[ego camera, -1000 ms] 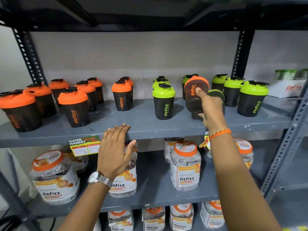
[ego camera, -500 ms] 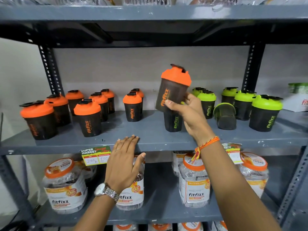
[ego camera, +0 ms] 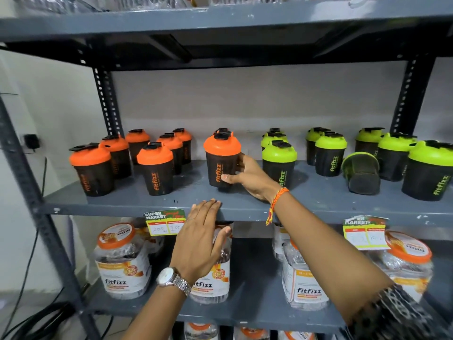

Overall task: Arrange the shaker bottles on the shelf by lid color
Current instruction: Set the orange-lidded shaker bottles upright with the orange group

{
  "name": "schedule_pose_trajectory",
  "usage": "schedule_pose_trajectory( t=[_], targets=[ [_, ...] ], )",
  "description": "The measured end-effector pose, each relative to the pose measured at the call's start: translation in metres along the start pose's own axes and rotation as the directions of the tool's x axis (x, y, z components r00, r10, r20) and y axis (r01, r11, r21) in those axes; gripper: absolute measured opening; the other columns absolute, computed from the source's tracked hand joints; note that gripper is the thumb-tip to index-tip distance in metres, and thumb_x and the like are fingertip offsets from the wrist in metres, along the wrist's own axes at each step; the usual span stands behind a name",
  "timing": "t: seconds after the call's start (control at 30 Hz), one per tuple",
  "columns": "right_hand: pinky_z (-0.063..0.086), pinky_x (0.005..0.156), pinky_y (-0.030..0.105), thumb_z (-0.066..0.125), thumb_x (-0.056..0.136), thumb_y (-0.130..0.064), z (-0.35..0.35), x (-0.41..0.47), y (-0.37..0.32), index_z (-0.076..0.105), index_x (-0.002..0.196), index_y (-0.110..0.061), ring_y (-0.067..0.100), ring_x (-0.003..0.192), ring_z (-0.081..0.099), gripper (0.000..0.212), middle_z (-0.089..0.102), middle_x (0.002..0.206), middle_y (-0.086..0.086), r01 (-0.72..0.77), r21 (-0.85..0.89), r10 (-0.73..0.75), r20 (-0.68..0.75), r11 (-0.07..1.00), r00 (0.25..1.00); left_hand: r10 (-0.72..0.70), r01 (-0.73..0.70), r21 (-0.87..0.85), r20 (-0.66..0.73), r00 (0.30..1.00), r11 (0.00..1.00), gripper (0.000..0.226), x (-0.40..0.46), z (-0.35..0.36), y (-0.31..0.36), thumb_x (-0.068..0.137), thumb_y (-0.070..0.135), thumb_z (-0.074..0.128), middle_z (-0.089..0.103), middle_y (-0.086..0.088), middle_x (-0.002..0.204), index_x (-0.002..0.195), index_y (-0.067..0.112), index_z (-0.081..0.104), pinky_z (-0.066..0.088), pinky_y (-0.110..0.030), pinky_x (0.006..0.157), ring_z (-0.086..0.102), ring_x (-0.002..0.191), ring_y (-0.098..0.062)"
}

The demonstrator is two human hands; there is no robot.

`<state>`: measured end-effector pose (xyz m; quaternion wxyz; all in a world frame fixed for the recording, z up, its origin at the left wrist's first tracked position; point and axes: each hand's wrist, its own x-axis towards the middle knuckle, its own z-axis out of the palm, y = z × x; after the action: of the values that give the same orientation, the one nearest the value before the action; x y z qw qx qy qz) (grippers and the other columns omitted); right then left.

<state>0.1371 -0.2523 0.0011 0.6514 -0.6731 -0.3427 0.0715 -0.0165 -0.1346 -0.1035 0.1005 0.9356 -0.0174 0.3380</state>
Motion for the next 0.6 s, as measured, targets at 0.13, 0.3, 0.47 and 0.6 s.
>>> schedule_pose_trajectory(
  t=[0.13, 0.3, 0.47, 0.6],
  targets=[
    [0.056, 0.09, 0.036, 0.071, 0.076, 0.017, 0.005, 0.008, 0.011, 0.05, 0.131, -0.005, 0.024, 0.11, 0.063, 0.063, 0.064, 0.123, 0.012, -0.065, 0.015, 0.064, 0.064, 0.998, 0.996, -0.011, 0.011, -0.015, -0.002, 1.0, 1.0, 0.063, -0.001, -0.002, 0.003, 0.1, 0.052, 0.031, 0.041, -0.003, 0.157, 0.152, 0.016, 0.038, 0.004, -0.025, 0.124, 0.029, 0.147, -0.016],
    [0.05, 0.104, 0.051, 0.069, 0.078, 0.017, 0.006, 0.009, 0.017, 0.048, 0.134, -0.005, 0.034, 0.125, 0.058, 0.063, 0.063, 0.128, 0.016, -0.124, -0.033, 0.126, 0.102, 0.992, 0.987, -0.029, 0.029, -0.029, -0.004, 1.0, 0.999, 0.061, -0.001, -0.003, 0.006, 0.1, 0.05, 0.033, 0.045, -0.004, 0.154, 0.149, 0.015, 0.04, 0.004, -0.023, 0.123, 0.031, 0.145, -0.017],
    [0.048, 0.107, 0.051, 0.067, 0.081, 0.015, 0.007, 0.007, 0.015, 0.047, 0.135, -0.007, 0.031, 0.126, 0.057, 0.062, 0.061, 0.13, 0.016, -0.152, -0.083, 0.161, 0.116, 0.985, 0.98, -0.047, 0.046, -0.016, -0.005, 0.999, 0.999, 0.061, 0.0, -0.004, 0.007, 0.1, 0.05, 0.033, 0.047, -0.003, 0.153, 0.148, 0.016, 0.042, 0.008, -0.025, 0.123, 0.034, 0.144, -0.017],
    [0.046, 0.109, 0.05, 0.066, 0.082, 0.014, 0.005, 0.0, 0.009, 0.042, 0.14, -0.007, 0.032, 0.131, 0.054, 0.067, 0.058, 0.138, 0.018, -0.153, -0.111, 0.165, 0.109, 0.982, 0.98, -0.057, 0.057, -0.017, -0.009, 0.998, 0.998, 0.059, -0.001, -0.005, 0.008, 0.1, 0.05, 0.034, 0.048, -0.002, 0.152, 0.148, 0.016, 0.044, 0.012, -0.026, 0.122, 0.037, 0.143, -0.018]
  ],
)
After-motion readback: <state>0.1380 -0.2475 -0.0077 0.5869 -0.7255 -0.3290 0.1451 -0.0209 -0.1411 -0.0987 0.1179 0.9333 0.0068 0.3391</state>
